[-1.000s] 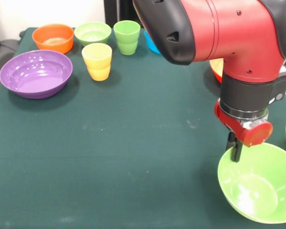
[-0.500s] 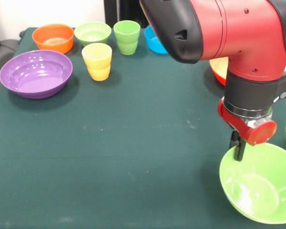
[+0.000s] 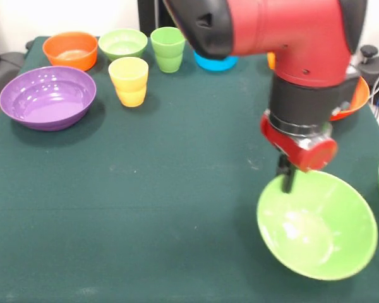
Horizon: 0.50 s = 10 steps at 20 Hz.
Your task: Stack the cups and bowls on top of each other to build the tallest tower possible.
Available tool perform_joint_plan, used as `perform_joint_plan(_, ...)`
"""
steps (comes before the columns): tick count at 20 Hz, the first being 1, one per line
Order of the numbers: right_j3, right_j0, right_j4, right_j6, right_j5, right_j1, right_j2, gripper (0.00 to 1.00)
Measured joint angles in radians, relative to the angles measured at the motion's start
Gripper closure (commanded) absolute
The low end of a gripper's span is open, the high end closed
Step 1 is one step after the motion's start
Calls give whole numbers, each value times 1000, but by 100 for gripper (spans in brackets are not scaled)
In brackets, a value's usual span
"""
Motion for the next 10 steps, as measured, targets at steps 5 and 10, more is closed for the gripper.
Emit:
perform_joint_plan(5,95,-52,-19,-85,-7,-43,-18,100)
perform_joint_plan(10,163,-103,-27,-135,-45,-69,-23,100)
